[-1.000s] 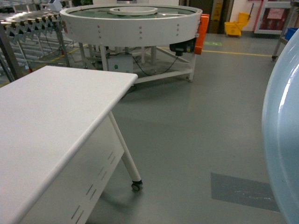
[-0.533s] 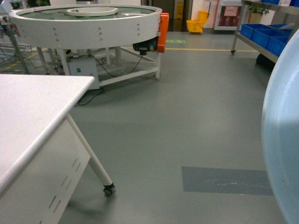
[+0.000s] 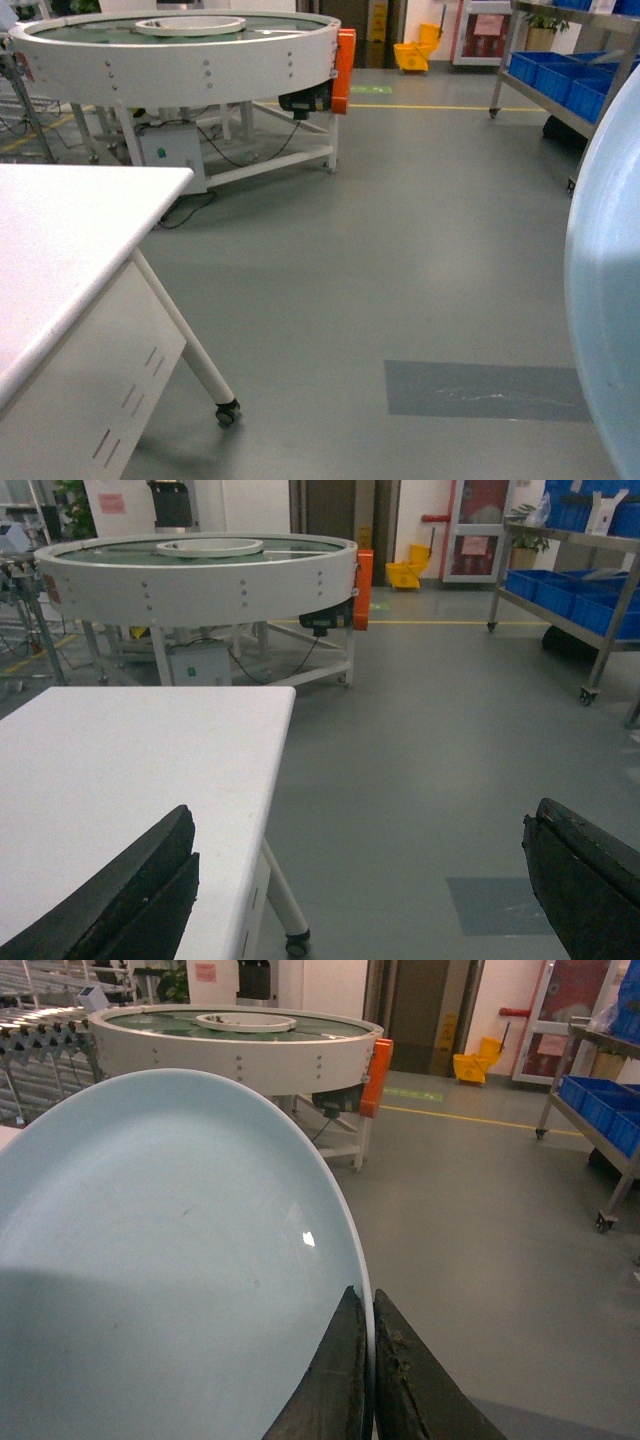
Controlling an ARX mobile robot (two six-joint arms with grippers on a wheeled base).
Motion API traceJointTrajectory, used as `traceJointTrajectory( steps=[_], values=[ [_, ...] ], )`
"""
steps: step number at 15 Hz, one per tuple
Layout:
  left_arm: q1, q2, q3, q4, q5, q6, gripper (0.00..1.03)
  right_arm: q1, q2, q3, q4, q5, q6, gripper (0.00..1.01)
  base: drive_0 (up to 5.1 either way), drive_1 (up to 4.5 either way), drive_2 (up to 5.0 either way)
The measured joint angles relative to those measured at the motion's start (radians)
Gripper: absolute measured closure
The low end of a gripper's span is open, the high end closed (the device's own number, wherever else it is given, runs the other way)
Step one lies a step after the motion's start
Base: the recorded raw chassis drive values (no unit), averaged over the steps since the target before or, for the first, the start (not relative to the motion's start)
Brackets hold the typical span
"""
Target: Place blue tray on left shelf second layer neatly
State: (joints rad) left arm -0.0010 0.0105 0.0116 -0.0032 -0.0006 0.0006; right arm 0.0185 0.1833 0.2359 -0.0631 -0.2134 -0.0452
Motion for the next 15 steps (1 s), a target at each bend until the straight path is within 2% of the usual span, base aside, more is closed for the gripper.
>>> traceJointTrajectory(
  steps=[3, 15],
  values=[
    [0.000, 0.000, 0.000, 0.000, 0.000, 0.000, 0.05, 0.000, 0.000, 0.000, 0.002, 0.000, 0.000, 0.99, -1.5, -1.51, -1.5],
    [0.000, 0.000, 0.000, -0.002, 0.000, 0.000, 0.05, 0.000, 0.000, -0.002, 0.000, 0.000, 0.000, 0.99, 0.0, 4.29, -4.4]
  ],
)
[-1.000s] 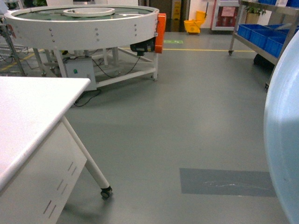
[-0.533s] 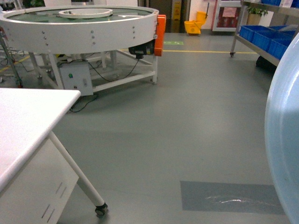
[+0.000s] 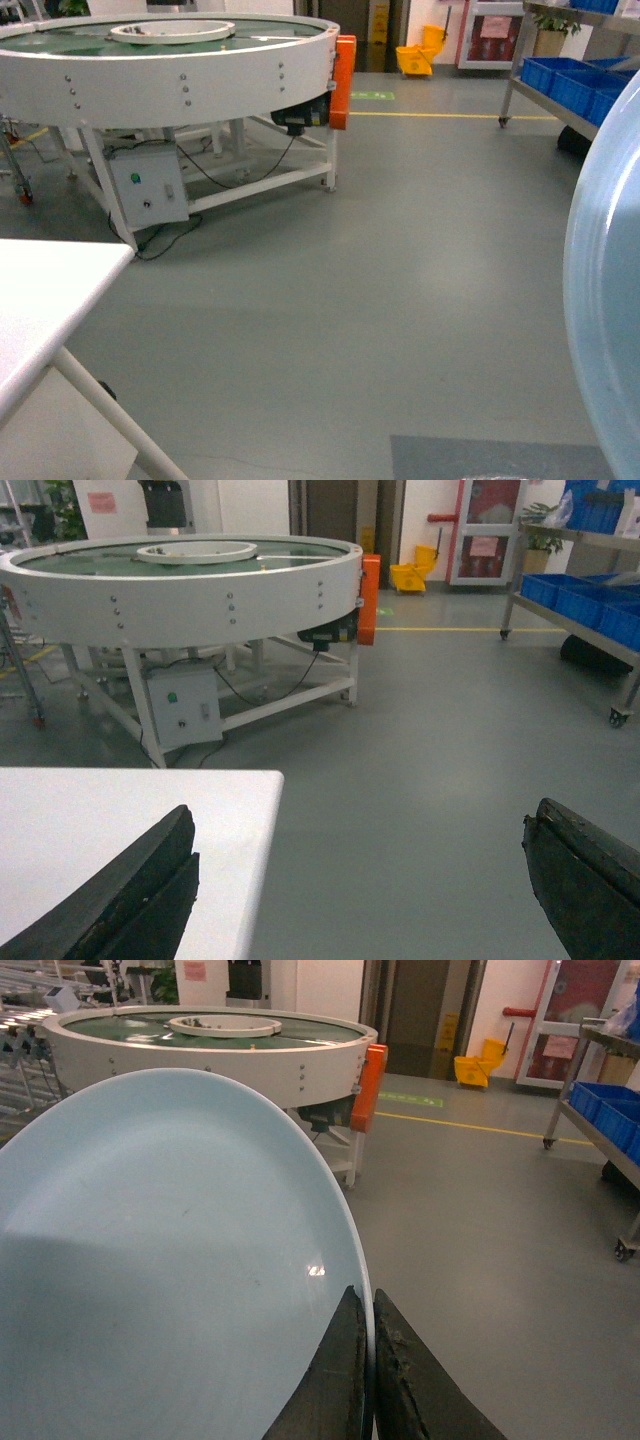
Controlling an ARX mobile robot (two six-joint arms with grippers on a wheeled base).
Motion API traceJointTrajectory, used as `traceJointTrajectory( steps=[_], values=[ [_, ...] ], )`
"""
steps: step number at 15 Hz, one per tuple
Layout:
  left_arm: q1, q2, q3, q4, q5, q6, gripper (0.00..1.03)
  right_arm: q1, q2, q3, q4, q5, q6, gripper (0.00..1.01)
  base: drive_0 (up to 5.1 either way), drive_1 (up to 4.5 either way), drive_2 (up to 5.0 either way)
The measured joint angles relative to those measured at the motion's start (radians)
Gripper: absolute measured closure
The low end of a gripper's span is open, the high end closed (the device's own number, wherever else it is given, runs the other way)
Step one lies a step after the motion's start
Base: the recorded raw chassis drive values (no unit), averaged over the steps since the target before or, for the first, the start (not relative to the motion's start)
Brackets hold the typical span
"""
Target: Place blue tray on left shelf second layer neatly
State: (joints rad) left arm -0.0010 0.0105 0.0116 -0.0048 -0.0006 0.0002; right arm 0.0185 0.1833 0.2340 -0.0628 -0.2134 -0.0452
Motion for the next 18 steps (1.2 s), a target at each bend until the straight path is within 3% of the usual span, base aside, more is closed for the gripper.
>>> traceJointTrajectory(
  steps=[18],
  values=[
    [0.000, 0.000, 0.000, -0.002, -0.001, 0.000, 0.05, 0.000, -0.001, 0.000, 0.000, 0.000, 0.000, 0.99, 0.0, 4.30, -4.4]
  ],
)
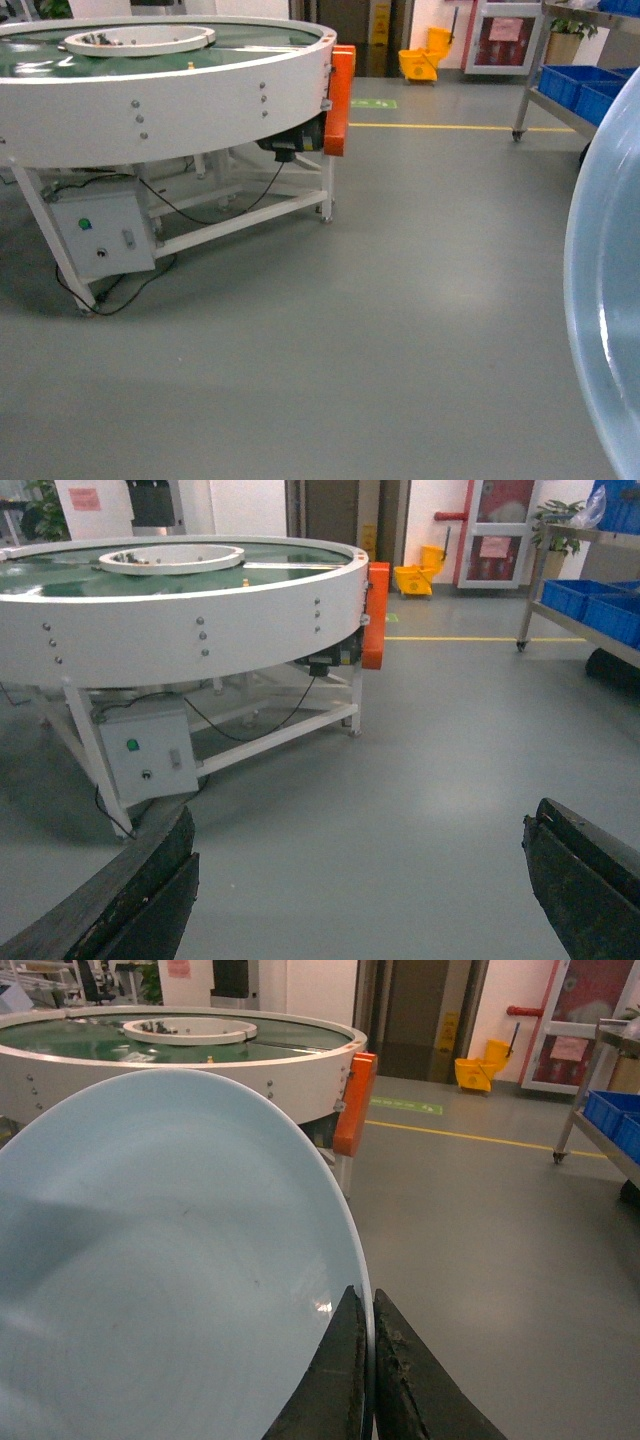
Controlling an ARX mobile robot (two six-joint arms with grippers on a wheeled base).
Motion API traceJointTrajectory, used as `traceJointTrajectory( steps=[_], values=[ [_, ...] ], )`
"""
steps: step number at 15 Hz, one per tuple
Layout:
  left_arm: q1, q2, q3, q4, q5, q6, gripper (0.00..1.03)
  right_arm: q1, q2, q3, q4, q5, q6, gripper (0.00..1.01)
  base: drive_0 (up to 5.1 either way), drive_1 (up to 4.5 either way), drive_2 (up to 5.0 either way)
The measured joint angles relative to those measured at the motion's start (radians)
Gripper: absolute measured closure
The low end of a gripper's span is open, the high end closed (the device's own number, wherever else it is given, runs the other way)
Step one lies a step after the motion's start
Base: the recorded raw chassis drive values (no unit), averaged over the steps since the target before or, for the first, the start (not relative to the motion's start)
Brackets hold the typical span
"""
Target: Place blue tray on left shelf second layer neatly
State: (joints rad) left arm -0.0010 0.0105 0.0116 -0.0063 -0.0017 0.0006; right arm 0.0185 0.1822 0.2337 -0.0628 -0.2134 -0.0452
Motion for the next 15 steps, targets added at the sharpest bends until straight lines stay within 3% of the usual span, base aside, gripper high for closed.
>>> traceJointTrajectory(
  steps=[1, 6, 9, 15],
  values=[
    [0.000, 0.000, 0.000, 0.005, 0.001, 0.000, 0.05, 0.000, 0.001, 0.000, 0.000, 0.000, 0.000, 0.99, 0.0, 4.30, -4.4],
    [0.002, 0.000, 0.000, 0.003, 0.001, 0.000, 0.05, 0.000, 0.003, 0.000, 0.000, 0.000, 0.000, 0.99, -1.8, -1.78, -1.8],
    [0.002, 0.000, 0.000, 0.003, 0.000, 0.000, 0.05, 0.000, 0.000, 0.000, 0.001, 0.000, 0.000, 0.99, -1.6, 1.11, -4.3],
    [0.000, 0.000, 0.000, 0.000, 0.001, 0.000, 0.05, -0.001, 0.002, -0.001, -0.005, 0.001, 0.000, 0.99, -2.3, 2.08, -6.6]
  ],
)
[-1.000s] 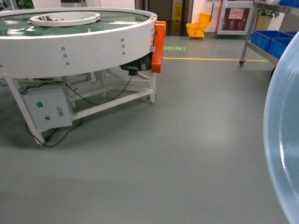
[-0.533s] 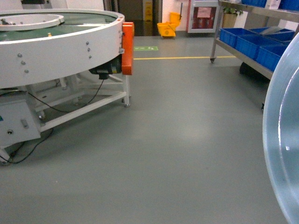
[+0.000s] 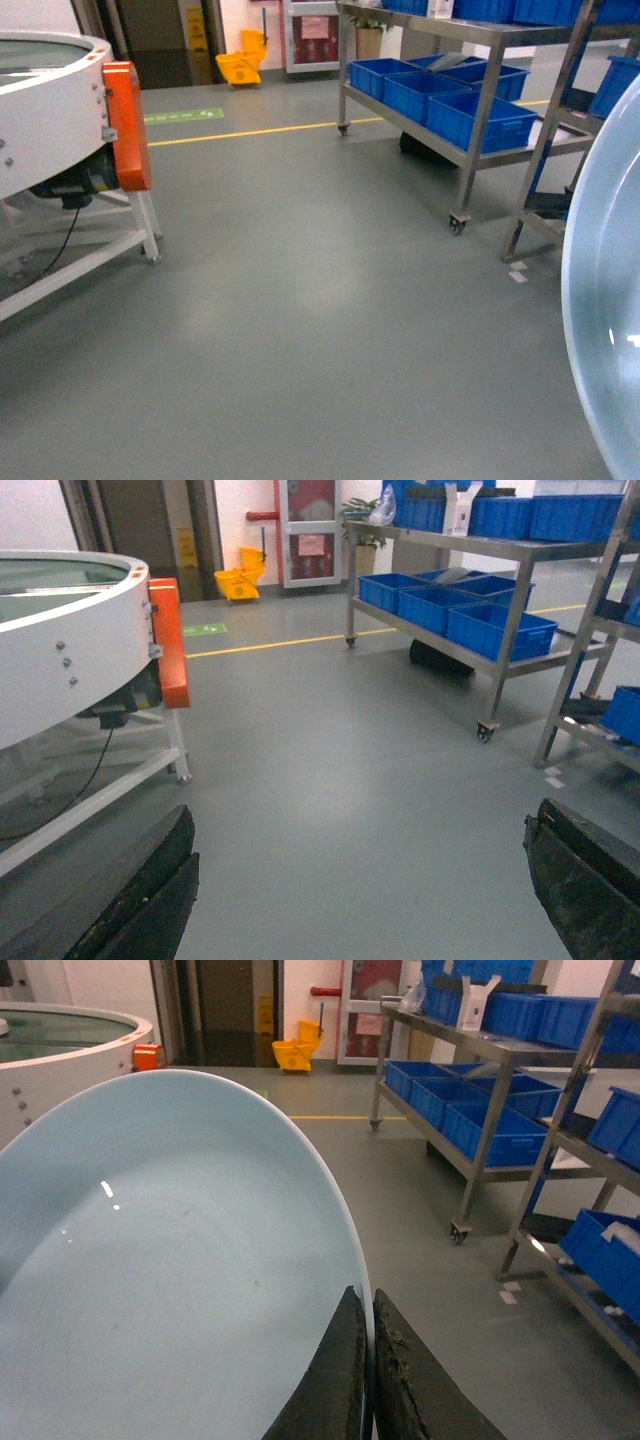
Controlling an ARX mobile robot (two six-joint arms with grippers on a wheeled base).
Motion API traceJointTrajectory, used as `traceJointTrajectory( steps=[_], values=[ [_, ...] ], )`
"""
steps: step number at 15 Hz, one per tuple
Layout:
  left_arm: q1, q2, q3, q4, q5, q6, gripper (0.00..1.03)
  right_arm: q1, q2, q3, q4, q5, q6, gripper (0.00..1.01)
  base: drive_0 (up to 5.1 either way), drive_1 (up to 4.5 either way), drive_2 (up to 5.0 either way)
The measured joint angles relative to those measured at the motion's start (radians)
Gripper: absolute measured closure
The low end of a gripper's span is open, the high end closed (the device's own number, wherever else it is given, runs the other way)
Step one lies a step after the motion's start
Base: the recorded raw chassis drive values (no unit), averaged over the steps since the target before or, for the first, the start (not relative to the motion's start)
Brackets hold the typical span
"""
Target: Place blue tray on left shelf second layer neatly
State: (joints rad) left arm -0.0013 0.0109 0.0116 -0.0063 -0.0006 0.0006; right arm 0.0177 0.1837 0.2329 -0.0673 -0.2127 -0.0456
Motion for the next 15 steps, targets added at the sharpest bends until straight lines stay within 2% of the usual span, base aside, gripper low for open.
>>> traceJointTrajectory(
  steps=[15],
  values=[
    [0.000, 0.000, 0.000, 0.005, 0.000, 0.000, 0.05, 0.001, -0.002, 0.000, 0.003, -0.001, 0.000, 0.99, -1.5, 2.87, -5.8]
  ],
)
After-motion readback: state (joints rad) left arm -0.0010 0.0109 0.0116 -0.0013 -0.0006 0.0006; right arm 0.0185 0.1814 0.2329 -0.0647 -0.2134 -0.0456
